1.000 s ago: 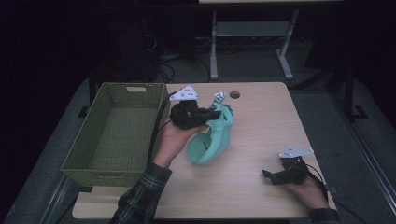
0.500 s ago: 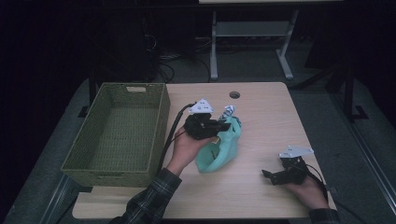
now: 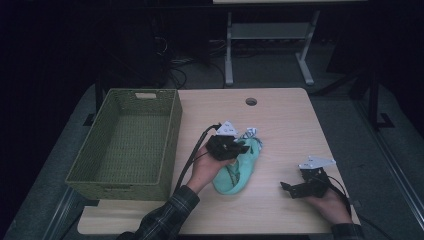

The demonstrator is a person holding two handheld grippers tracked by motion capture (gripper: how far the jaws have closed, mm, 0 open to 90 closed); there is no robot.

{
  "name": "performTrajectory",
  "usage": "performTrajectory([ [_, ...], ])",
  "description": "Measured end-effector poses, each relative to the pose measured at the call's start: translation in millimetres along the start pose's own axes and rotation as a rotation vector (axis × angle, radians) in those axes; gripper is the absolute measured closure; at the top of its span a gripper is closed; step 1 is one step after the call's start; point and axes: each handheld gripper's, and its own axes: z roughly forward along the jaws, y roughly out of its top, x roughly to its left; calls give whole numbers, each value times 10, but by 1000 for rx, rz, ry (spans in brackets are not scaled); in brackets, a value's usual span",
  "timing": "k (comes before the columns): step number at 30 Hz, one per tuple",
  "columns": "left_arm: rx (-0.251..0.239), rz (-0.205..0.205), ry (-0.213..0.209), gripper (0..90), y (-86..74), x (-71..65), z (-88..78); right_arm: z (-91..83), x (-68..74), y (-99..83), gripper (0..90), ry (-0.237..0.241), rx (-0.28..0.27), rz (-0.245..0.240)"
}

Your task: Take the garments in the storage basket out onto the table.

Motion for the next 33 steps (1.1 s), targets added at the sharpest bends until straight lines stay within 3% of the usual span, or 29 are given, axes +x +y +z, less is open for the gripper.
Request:
performTrajectory([
  [16,159,49,-31,826,-286,-41,420,0,7,2,25,-3,1,1],
  [20,188,27,-49,771,-346,-25,484,0,7,2,25,-4,1,1],
  [24,183,28,-39,563,-310,-29,428,0,7,2,25,-4,1,1],
  [25,173,24,-42,563,-290,-30,396,0,7,2,25,-4,1,1],
  [26,168,21,-44,508,-271,-30,358,1,7,2,24,-4,1,1],
  [33,133,38,-23,444,-196,-30,-18,0,8,2,25,-4,2,2],
])
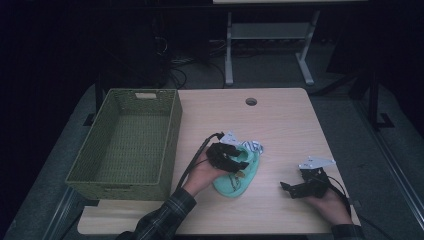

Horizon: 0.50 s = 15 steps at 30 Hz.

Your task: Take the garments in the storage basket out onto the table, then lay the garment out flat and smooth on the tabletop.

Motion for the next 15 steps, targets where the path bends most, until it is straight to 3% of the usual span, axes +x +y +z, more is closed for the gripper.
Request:
performTrajectory([
  [3,-12,-11,13,467,-74,2,-163,1,0,-1,25,2,1,0],
  [7,9,-32,46,579,-292,-21,-315,0,2,0,25,2,1,2],
  [13,49,-57,60,698,-494,-37,-359,0,-1,0,24,1,-1,-2],
  [15,102,-41,74,744,-544,-43,-339,0,-1,0,25,1,0,-2],
])
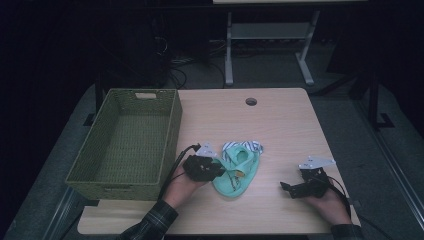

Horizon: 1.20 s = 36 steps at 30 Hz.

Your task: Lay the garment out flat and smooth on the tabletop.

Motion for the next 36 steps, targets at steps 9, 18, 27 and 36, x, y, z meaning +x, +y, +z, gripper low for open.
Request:
performTrajectory([
  [9,99,8,40,893,-79,61,136,-18,7,20,156,9,-5,-10],
  [18,121,2,51,893,-87,26,185,-156,6,184,440,20,-66,-19],
  [27,122,-19,30,894,-87,65,182,-169,-18,456,744,80,-89,-24],
  [36,115,-30,25,894,-89,71,184,48,-8,733,711,112,-71,-54],
])
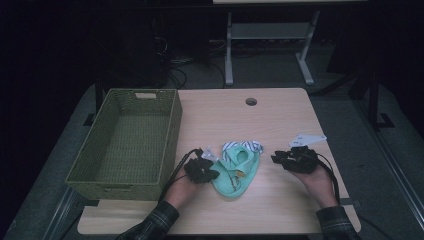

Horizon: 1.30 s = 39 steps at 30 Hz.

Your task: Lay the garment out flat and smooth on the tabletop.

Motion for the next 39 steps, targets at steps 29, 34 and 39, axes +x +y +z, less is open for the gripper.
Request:
performTrajectory([
  [29,5,-2,-8,889,1,10,-4,738,-152,346,745,43,82,27],
  [34,5,1,-8,889,1,10,-3,864,-153,322,725,52,98,45],
  [39,4,1,-5,889,1,7,-2,898,-143,305,769,44,92,41],
])
